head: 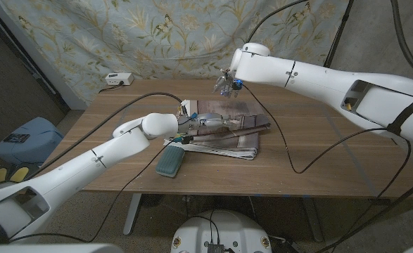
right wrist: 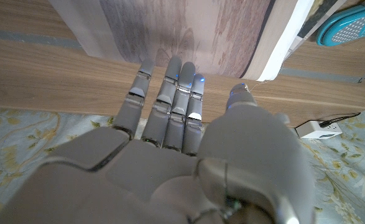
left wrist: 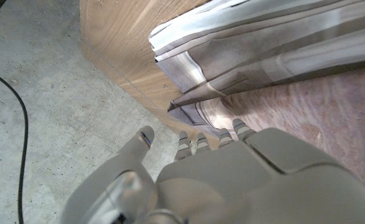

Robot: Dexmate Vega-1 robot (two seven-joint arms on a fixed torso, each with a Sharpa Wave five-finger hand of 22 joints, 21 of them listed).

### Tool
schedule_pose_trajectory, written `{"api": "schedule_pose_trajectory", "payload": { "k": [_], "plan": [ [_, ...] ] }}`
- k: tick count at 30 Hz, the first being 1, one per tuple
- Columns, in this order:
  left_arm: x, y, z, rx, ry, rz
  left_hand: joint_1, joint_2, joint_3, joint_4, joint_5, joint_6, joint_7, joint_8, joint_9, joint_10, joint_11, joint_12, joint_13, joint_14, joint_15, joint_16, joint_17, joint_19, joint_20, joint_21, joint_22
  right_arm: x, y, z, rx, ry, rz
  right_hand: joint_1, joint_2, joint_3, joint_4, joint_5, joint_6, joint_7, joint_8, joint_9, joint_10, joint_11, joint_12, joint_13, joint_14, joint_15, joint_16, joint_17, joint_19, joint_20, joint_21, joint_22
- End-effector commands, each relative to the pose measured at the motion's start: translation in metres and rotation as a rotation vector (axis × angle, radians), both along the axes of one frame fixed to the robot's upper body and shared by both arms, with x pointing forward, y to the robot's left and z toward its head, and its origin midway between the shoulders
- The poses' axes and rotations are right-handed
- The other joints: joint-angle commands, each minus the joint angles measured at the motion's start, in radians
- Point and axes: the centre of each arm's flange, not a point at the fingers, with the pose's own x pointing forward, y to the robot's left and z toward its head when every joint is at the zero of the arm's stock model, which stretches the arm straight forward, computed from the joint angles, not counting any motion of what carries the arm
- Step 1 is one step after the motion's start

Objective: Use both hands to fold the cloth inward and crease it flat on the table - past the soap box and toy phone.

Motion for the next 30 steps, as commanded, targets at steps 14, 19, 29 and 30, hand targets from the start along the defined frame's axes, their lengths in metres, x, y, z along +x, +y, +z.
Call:
{"api": "schedule_pose_trajectory", "payload": {
  "k": [14, 19, 29, 30],
  "plan": [
    [0.029, 0.004, -0.033, 0.109, 0.174, 0.154, 0.009, -0.003, -0.002, -0.008, 0.002, -0.018, 0.006, -0.005, 0.004, -0.008, 0.012, -0.001, 0.001, 0.001, 0.007, 0.001, 0.003, 0.003, 0.011, 0.004, 0.002, -0.002, -0.038, 0.011, 0.066, -0.176, 0.078, -0.033, 0.012, 0.008, 0.012, 0.001, 0.006, -0.048, -0.013, -0.001, -0.017, -0.029, -0.023, -0.023, -0.032, -0.019, -0.001, 0.001, -0.02, -0.037, 0.0, 0.001],
    [0.035, 0.008, -0.04, 0.113, 0.196, 0.167, 0.009, -0.002, -0.004, -0.009, 0.002, -0.018, 0.005, -0.003, 0.004, -0.01, 0.013, -0.001, 0.001, 0.001, 0.008, 0.001, 0.004, 0.004, 0.013, 0.003, 0.003, 0.001, -0.048, 0.007, 0.109, -0.188, 0.098, -0.044, 0.016, 0.008, 0.018, 0.0, 0.003, -0.054, -0.017, -0.003, -0.026, -0.031, -0.032, -0.031, -0.041, -0.024, -0.003, 0.0, -0.024, -0.041, 0.001, 0.002],
    [0.045, 0.014, -0.041, 0.174, 0.131, 0.099, 0.008, -0.011, -0.011, -0.014, 0.001, 0.001, -0.013, 0.004, 0.004, -0.002, -0.003, 0.002, 0.001, 0.006, -0.004, 0.002, 0.003, 0.012, -0.002, 0.006, 0.003, -0.006, -0.054, 0.002, 0.081, -0.274, 0.088, -0.079, 0.015, -0.001, 0.033, -0.004, -0.01, -0.067, -0.036, -0.014, -0.057, -0.035, -0.057, -0.051, -0.078, -0.021, -0.013, -0.006, -0.032, -0.056, 0.002, 0.003],
    [0.047, 0.017, -0.04, 0.18, 0.123, 0.076, 0.008, -0.013, -0.012, -0.015, 0.0, 0.004, -0.017, 0.005, 0.004, -0.001, -0.006, 0.003, 0.001, 0.006, -0.006, 0.002, 0.003, 0.013, -0.002, 0.007, 0.003, -0.008, -0.056, 0.001, 0.083, -0.285, 0.08, -0.08, 0.015, -0.001, 0.033, -0.005, -0.011, -0.068, -0.037, -0.015, -0.059, -0.036, -0.058, -0.052, -0.078, -0.021, -0.013, -0.007, -0.032, -0.057, 0.002, 0.003]
  ]
}}
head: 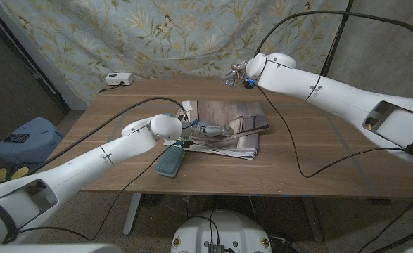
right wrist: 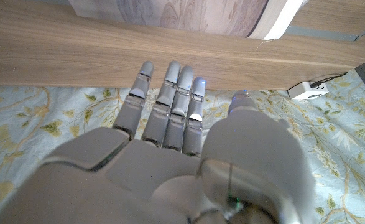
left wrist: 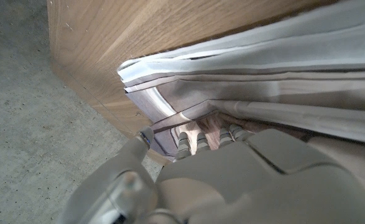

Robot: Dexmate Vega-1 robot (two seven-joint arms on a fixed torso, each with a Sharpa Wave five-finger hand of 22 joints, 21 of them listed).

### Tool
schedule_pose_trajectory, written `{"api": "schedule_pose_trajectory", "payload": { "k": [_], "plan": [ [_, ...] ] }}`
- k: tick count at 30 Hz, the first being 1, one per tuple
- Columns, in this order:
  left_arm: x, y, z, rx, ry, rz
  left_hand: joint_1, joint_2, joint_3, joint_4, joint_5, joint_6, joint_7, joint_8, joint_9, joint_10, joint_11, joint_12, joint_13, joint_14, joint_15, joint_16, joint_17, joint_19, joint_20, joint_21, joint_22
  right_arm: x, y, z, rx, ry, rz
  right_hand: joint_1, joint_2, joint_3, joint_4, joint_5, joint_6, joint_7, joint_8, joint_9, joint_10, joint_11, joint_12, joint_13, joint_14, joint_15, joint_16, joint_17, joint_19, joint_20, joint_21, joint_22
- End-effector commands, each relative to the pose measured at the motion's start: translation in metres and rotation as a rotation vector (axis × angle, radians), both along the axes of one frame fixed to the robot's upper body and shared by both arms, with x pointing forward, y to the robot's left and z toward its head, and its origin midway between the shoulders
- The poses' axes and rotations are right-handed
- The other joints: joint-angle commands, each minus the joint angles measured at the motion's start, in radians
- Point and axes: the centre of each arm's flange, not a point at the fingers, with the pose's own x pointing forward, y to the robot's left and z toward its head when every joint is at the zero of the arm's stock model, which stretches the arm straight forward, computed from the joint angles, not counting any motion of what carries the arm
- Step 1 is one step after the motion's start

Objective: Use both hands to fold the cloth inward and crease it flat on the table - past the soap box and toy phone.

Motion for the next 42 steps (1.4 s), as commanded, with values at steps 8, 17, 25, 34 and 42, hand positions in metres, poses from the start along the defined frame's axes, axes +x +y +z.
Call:
{"api": "schedule_pose_trajectory", "payload": {
  "k": [8, 17, 25, 34, 42],
  "plan": [
    [0.016, 0.016, -0.003, 0.117, -0.083, -0.219, 0.002, -0.023, -0.016, -0.017, -0.004, 0.068, -0.031, 0.021, 0.004, 0.048, -0.028, 0.017, 0.001, 0.024, -0.034, 0.005, 0.001, 0.035, -0.022, 0.013, 0.004, -0.011, -0.022, -0.009, 0.035, -0.102, -0.036, -0.023, 0.002, -0.003, 0.011, -0.006, 0.001, -0.013, -0.015, -0.005, -0.009, 0.0, -0.015, -0.011, -0.013, -0.001, -0.001, -0.004, -0.004, -0.008, 0.004, 0.003],
    [0.014, 0.015, -0.002, 0.197, -0.103, -0.279, 0.008, -0.022, -0.019, -0.032, -0.004, 0.125, -0.041, 0.03, 0.003, 0.089, -0.041, 0.026, 0.001, 0.046, -0.051, 0.007, 0.0, 0.058, -0.037, 0.017, 0.003, -0.012, -0.028, -0.013, 0.062, -0.101, -0.05, -0.026, 0.004, -0.002, 0.01, -0.005, 0.0, -0.013, -0.021, -0.009, -0.009, 0.003, -0.02, -0.019, -0.015, -0.001, 0.0, -0.008, -0.005, -0.01, 0.005, 0.003],
    [0.016, 0.016, 0.003, 0.193, -0.108, -0.26, 0.01, -0.021, -0.019, -0.036, -0.004, 0.127, -0.041, 0.026, 0.003, 0.089, -0.042, 0.024, 0.001, 0.046, -0.051, 0.005, 0.0, 0.059, -0.038, 0.017, 0.003, -0.016, -0.029, -0.011, 0.066, -0.108, -0.038, -0.027, 0.004, 0.0, 0.008, -0.005, -0.003, -0.012, -0.027, -0.012, -0.014, 0.002, -0.026, -0.026, -0.015, 0.0, 0.002, -0.011, -0.004, -0.01, 0.007, 0.003],
    [0.019, 0.019, 0.009, 0.16, -0.101, -0.253, 0.012, -0.022, -0.021, -0.04, -0.005, 0.121, -0.04, 0.019, 0.003, 0.084, -0.039, 0.02, 0.001, 0.043, -0.047, 0.002, 0.001, 0.058, -0.035, 0.015, 0.003, -0.015, -0.015, -0.018, -0.127, -0.103, -0.031, -0.056, -0.016, -0.012, 0.009, -0.01, -0.061, -0.039, -0.076, -0.032, -0.115, -0.011, -0.098, -0.063, -0.075, 0.013, -0.014, -0.044, -0.018, -0.008, 0.005, 0.003],
    [0.023, 0.02, 0.009, 0.153, -0.1, -0.246, 0.013, -0.02, -0.023, -0.043, -0.005, 0.122, -0.041, 0.016, 0.004, 0.084, -0.04, 0.018, 0.002, 0.043, -0.046, 0.002, 0.001, 0.059, -0.035, 0.014, 0.003, 0.004, 0.003, -0.046, -0.262, -0.142, -0.04, -0.124, 0.005, -0.022, 0.04, -0.012, -0.095, -0.104, -0.112, -0.056, -0.169, -0.059, -0.177, -0.117, -0.163, 0.016, -0.02, -0.087, -0.047, -0.047, 0.002, 0.003]
  ]
}}
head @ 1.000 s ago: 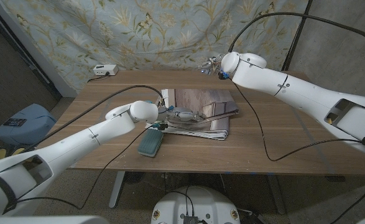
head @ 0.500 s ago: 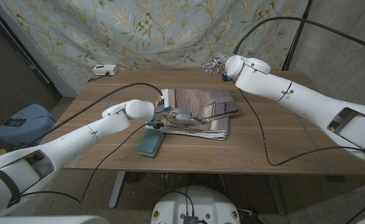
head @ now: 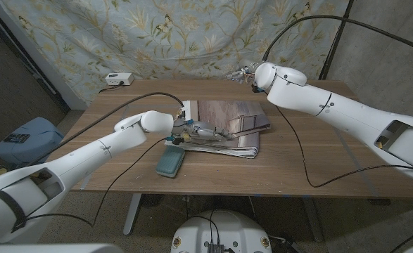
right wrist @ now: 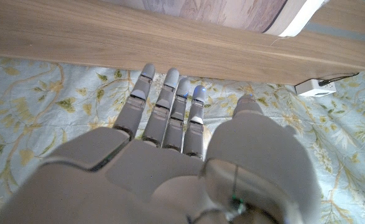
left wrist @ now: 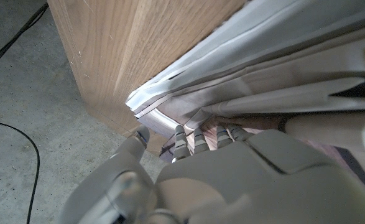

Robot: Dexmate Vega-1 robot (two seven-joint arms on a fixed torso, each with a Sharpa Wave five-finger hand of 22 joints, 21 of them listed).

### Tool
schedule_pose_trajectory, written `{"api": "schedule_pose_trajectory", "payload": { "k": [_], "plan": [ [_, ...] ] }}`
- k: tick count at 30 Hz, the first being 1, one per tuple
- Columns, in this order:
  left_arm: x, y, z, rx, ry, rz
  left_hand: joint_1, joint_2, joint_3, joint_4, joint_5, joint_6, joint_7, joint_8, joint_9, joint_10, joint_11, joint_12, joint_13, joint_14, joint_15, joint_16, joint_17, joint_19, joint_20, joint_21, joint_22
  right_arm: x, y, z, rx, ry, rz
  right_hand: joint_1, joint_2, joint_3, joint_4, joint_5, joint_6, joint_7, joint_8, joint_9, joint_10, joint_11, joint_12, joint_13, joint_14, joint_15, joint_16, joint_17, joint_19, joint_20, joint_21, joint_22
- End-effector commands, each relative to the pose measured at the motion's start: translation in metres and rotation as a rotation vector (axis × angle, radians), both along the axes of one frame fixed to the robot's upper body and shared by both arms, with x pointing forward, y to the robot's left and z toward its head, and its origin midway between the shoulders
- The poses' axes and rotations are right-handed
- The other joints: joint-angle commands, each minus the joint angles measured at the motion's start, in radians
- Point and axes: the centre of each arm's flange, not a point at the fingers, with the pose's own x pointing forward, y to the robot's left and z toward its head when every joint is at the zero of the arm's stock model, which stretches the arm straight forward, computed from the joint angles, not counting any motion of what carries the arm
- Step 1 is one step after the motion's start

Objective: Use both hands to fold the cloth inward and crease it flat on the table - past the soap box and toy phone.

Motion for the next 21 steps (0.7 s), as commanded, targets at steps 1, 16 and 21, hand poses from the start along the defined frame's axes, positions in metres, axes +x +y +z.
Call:
{"api": "schedule_pose_trajectory", "payload": {
  "k": [1, 16, 21],
  "plan": [
    [0.005, 0.003, 0.003, -0.021, 0.006, 0.006, 0.011, -0.002, 0.002, -0.005, -0.005, 0.004, -0.002, -0.005, 0.004, 0.0, -0.002, 0.002, 0.002, 0.004, 0.002, 0.002, 0.003, 0.012, 0.016, 0.001, 0.003, 0.019, 0.02, -0.031, -0.176, -0.026, -0.016, -0.043, 0.014, -0.003, 0.028, 0.0, -0.011, -0.028, -0.016, -0.008, -0.01, -0.012, -0.027, -0.022, -0.038, 0.005, -0.003, -0.014, -0.015, -0.017, -0.002, 0.004],
    [0.014, 0.003, 0.006, -0.024, 0.012, 0.005, 0.013, 0.001, 0.0, -0.008, -0.005, 0.006, -0.002, -0.007, 0.004, 0.002, -0.002, 0.001, 0.002, 0.005, 0.002, 0.001, 0.003, 0.013, 0.017, 0.0, 0.003, 0.049, 0.049, -0.068, -0.269, 0.001, -0.011, -0.316, 0.045, -0.068, 0.119, 0.028, -0.042, -0.052, -0.065, -0.027, -0.06, -0.01, -0.145, -0.117, -0.189, 0.054, 0.0, -0.074, -0.117, -0.019, -0.01, 0.006],
    [0.017, 0.003, 0.009, -0.023, 0.007, 0.005, 0.014, 0.002, 0.0, -0.01, -0.005, 0.006, -0.002, -0.009, 0.004, 0.002, -0.002, 0.0, 0.002, 0.005, 0.002, 0.001, 0.003, 0.013, 0.017, -0.001, 0.003, 0.063, 0.055, -0.083, -0.271, 0.033, 0.007, -0.417, 0.056, -0.087, 0.123, 0.048, -0.062, -0.055, -0.077, -0.029, -0.077, -0.006, -0.177, -0.143, -0.234, 0.068, 0.003, -0.09, -0.162, -0.015, -0.01, 0.007]
  ]
}}
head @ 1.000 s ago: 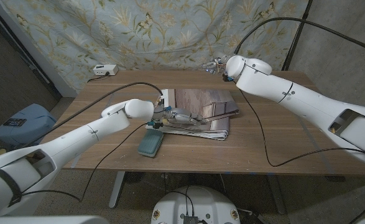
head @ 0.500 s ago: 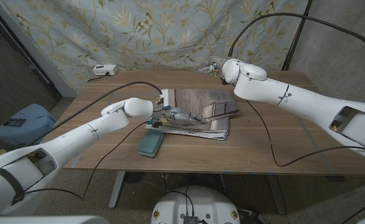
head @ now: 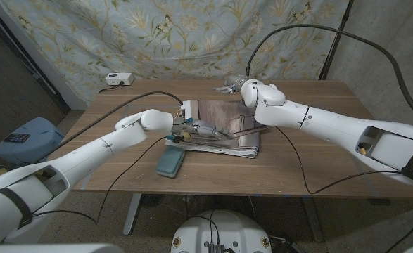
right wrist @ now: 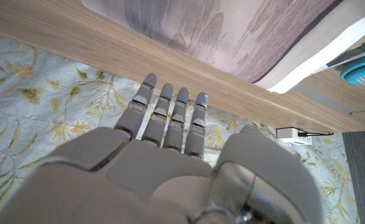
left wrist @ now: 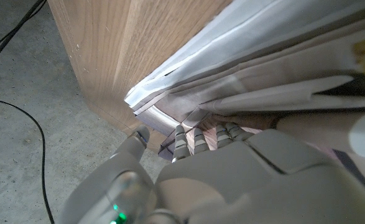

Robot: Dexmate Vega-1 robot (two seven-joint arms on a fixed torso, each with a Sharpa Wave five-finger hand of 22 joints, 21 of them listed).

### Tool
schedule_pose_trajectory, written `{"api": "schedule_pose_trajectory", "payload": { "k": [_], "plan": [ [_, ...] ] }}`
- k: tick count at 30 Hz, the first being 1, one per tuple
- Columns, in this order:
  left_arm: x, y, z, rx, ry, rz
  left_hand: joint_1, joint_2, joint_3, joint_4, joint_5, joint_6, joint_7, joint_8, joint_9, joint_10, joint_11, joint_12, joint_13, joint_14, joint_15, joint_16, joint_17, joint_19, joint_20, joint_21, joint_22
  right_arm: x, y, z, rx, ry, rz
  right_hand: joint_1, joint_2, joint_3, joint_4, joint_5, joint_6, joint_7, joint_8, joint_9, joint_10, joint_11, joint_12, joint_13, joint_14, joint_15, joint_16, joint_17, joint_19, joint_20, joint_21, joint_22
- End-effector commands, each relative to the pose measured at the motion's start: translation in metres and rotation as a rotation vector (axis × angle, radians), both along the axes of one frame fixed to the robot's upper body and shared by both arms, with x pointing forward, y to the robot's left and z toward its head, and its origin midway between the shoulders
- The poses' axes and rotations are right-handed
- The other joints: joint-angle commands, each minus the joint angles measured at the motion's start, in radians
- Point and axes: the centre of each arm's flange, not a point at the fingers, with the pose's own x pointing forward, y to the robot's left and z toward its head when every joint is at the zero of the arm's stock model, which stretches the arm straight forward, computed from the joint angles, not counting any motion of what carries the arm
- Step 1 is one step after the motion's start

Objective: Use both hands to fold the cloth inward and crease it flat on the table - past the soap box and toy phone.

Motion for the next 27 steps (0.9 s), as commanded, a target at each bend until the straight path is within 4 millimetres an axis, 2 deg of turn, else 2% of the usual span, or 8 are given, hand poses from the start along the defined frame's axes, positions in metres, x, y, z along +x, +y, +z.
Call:
{"api": "schedule_pose_trajectory", "payload": {
  "k": [1, 7, 27],
  "plan": [
    [0.006, 0.0, 0.003, 0.0, -0.001, 0.0, 0.014, 0.003, 0.003, -0.007, -0.005, 0.006, -0.002, -0.003, 0.004, 0.002, -0.002, 0.0, 0.002, 0.002, -0.002, 0.001, 0.002, 0.011, 0.019, -0.005, 0.001, 0.026, 0.019, -0.034, -0.052, 0.048, 0.013, -0.067, 0.006, -0.019, 0.002, 0.018, -0.016, 0.001, -0.007, -0.001, -0.012, 0.004, -0.018, -0.015, -0.028, 0.007, 0.003, -0.009, -0.031, 0.003, -0.003, 0.003],
    [0.007, 0.0, 0.005, -0.003, -0.003, -0.003, 0.015, 0.003, 0.002, -0.009, -0.005, 0.007, -0.002, -0.004, 0.004, 0.004, -0.002, -0.001, 0.002, 0.001, -0.002, 0.0, 0.002, 0.011, 0.019, -0.006, 0.001, 0.036, 0.023, -0.04, -0.065, 0.056, 0.013, -0.124, 0.01, -0.026, 0.003, 0.029, -0.025, -0.006, -0.011, -0.002, -0.018, 0.003, -0.033, -0.027, -0.058, 0.01, 0.003, -0.017, -0.063, 0.0, -0.004, 0.003],
    [0.008, 0.003, 0.005, -0.004, -0.001, -0.001, 0.017, 0.005, 0.0, -0.014, -0.004, 0.009, -0.004, -0.007, 0.004, 0.007, -0.002, -0.002, 0.002, 0.003, -0.003, 0.0, 0.002, 0.01, 0.019, -0.008, 0.001, 0.057, 0.029, -0.06, -0.086, 0.057, 0.019, -0.177, 0.006, -0.034, 0.0, 0.038, -0.033, -0.007, -0.012, -0.002, -0.019, 0.002, -0.044, -0.039, -0.068, 0.008, 0.01, -0.025, -0.086, -0.007, -0.002, 0.002]
  ]
}}
